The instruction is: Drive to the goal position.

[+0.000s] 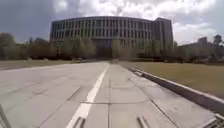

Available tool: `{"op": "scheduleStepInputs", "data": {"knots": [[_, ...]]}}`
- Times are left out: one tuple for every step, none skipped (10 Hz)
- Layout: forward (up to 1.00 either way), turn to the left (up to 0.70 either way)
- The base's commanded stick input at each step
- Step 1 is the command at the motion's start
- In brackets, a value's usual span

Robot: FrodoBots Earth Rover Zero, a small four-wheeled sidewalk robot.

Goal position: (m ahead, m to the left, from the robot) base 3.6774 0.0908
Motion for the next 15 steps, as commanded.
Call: {"op": "scheduleStepInputs", "data": {"knots": [[0.7,0.0],[0.7,0.0],[0.7,0.0],[0.7,0.0],[0.7,0.0],[0.7,0.0],[0.7,0.0],[0.7,0.0],[0.7,0.0],[0.7,0.0],[0.7,0.0],[0.7,0.0],[0.7,0.0],[0.7,0.0],[0.7,0.0]]}}
